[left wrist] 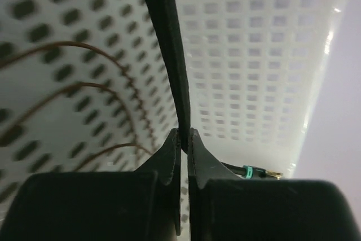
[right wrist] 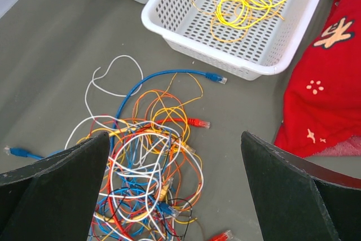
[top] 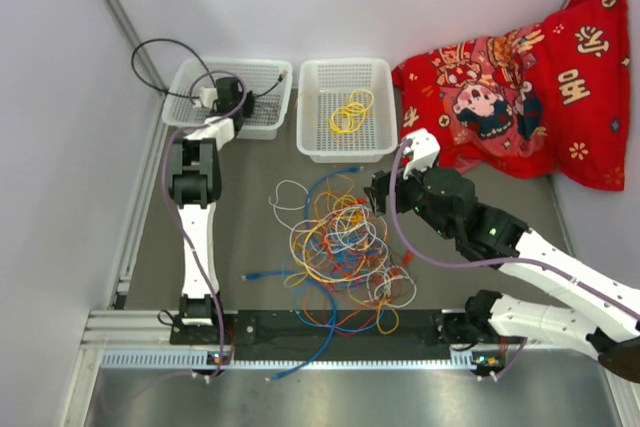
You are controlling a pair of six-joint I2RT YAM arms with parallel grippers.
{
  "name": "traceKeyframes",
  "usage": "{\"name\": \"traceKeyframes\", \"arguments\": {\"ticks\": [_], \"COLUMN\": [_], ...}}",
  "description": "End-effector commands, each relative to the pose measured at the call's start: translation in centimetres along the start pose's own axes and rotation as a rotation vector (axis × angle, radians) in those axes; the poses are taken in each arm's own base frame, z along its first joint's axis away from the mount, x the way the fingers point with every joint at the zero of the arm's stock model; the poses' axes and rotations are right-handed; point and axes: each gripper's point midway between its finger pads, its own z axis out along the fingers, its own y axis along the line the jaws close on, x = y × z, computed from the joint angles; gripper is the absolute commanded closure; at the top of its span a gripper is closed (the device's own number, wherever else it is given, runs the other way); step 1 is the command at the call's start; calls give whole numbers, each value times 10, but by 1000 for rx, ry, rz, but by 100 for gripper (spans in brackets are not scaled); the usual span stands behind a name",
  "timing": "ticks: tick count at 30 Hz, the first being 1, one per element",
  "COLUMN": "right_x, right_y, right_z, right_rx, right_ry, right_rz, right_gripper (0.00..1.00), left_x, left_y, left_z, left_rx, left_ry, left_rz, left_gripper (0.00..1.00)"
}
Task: Untangle the cables
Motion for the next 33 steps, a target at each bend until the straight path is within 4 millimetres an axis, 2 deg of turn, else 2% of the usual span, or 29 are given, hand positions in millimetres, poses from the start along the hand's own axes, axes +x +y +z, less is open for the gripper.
{"name": "traceKeyframes", "arguments": {"ticks": [1, 3, 4, 5, 6, 8, 9, 11, 12, 14, 15, 16, 17, 18, 20, 21, 22, 23, 25, 26, 27, 29, 30, 31, 32, 33], "right_x": [-14, -15, -15, -17, -17, -18, -19, -20, -20, -23, -25, -25, -27, -28, -30, -30, -32, -31, -30, -31, -32, -35, -35, -35, -37, -32], "right_y": [-2, -2, -1, -2, -1, -1, 0, 1, 1, 2, 2, 2, 3, 3, 3, 3, 3, 4, 5, 6, 6, 8, 8, 8, 8, 7], "right_z": [-2, -4, -4, -5, -5, -6, -7, -8, -9, -11, -11, -12, -13, -13, -16, -16, -19, -19, -21, -22, -23, -27, -28, -30, -32, -32], "right_rx": [0, -2, -4, -4, -5, -11, -15, -18, -21, -27, -29, -29, -33, -31, -38, -41, -45, -49, -56, -61, -63, -78, -78, -83, -84, -81], "right_ry": [-54, -58, -59, -65, -65, -67, -71, -73, -75, -81, -85, -85, -87, -86, -95, -94, -102, -100, -100, -101, -102, -109, -105, -103, -106, -88], "right_rz": [16, 19, 21, 26, 26, 32, 36, 42, 46, 50, 53, 56, 57, 61, 73, 77, 83, 90, 101, 111, 116, 131, 133, 136, 141, 136], "right_gripper": [1, 1, 1, 1, 1, 1, 1, 1, 1, 1, 1, 1, 1, 1, 1, 1, 1, 1, 1, 1, 1, 1, 1, 1, 1, 1], "left_x": [-30, -34, -33, -53, -57, -60, -55, -50, -39, -31, -32, -33, -30, -36, -35, -22, -15, -13, 1, 3, 9, 22, 27, 51, 47, 53], "left_y": [-47, -56, -54, -51, -57, -53, -57, -65, -80, -95, -116, -126, -129, -143, -156, -160, -163, -173, -170, -182, -171, -180, -172, -172, -169, -162], "left_z": [-34, -44, -48, -49, -56, -58, -60, -61, -64, -69, -78, -84, -89, -100, -116, -123, -129, -143, -154, -171, -176, -202, -210, -223, -237, -246], "left_rx": [47, 49, 36, 24, 29, 9, 22, 52, 99, 117, 154, 173, 162, 182, 189, 193, 194, 210, 195, 217, 189, 184, 151, 153, 118, 94], "left_ry": [-54, -64, -64, -96, -106, -104, -69, -31, 38, 69, 57, 46, 45, 26, 21, 39, 43, 41, 27, 13, 12, -40, -58, -50, -113, -130], "left_rz": [53, 85, 94, 97, 103, 122, 119, 108, 107, 117, 129, 150, 161, 169, 198, 216, 244, 261, 317, 338, 400, 486, 586, 649, 698, 782], "left_gripper": [100, 100, 100, 100, 100, 98, 65, 44, 28, 17, 5, 1, 1, 1, 1, 1, 1, 1, 1, 1, 1, 1, 1, 1, 1, 1]}}
